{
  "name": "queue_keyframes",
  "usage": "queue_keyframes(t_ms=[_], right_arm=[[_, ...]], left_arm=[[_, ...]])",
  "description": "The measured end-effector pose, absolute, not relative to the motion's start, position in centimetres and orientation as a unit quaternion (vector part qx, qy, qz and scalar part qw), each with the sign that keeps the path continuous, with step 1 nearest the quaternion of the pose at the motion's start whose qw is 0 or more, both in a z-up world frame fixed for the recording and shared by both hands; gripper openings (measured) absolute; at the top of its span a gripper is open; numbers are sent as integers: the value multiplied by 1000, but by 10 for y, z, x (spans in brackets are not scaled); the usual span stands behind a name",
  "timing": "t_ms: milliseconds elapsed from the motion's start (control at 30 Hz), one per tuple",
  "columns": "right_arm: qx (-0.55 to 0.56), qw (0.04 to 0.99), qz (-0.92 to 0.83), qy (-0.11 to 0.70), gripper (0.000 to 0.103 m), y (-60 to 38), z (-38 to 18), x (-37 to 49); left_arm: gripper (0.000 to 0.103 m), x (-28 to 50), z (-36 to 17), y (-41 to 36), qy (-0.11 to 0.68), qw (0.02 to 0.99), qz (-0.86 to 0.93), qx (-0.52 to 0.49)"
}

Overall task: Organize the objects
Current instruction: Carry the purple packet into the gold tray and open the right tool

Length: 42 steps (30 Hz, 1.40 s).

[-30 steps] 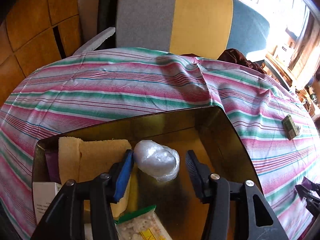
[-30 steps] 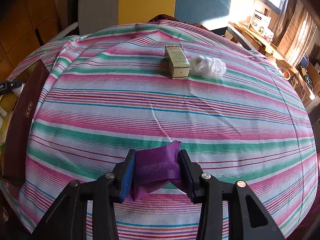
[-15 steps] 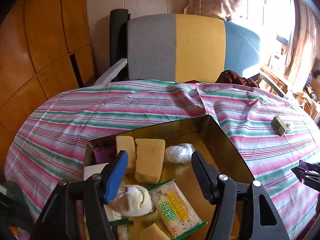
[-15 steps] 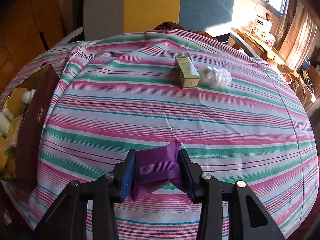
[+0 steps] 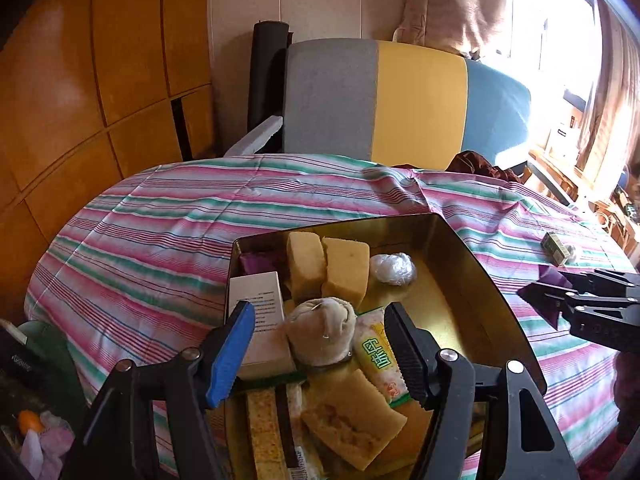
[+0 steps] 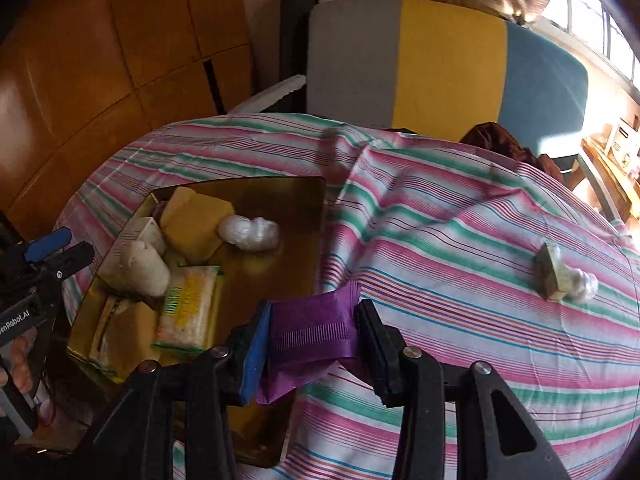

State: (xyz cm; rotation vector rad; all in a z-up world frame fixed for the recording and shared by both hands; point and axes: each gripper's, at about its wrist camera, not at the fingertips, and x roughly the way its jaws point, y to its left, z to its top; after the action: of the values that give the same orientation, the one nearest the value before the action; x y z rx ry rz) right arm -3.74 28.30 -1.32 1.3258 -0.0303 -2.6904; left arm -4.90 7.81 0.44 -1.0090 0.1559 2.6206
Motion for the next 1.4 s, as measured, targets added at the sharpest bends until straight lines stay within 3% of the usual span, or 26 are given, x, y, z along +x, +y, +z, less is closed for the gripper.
queue_keyframes(t_ms=[233, 633, 1400], right_arm=[[478, 82, -874, 27, 43, 232, -37, -84], [521, 58, -852, 15, 48, 216, -76, -131], [443, 54, -894, -43, 50, 248, -18, -75]], left_arm=[[68, -50, 2, 56, 39, 153, 921, -357], [68, -58, -8, 41, 27, 143, 918, -368], [70, -41, 8, 53, 41, 150, 925, -347]])
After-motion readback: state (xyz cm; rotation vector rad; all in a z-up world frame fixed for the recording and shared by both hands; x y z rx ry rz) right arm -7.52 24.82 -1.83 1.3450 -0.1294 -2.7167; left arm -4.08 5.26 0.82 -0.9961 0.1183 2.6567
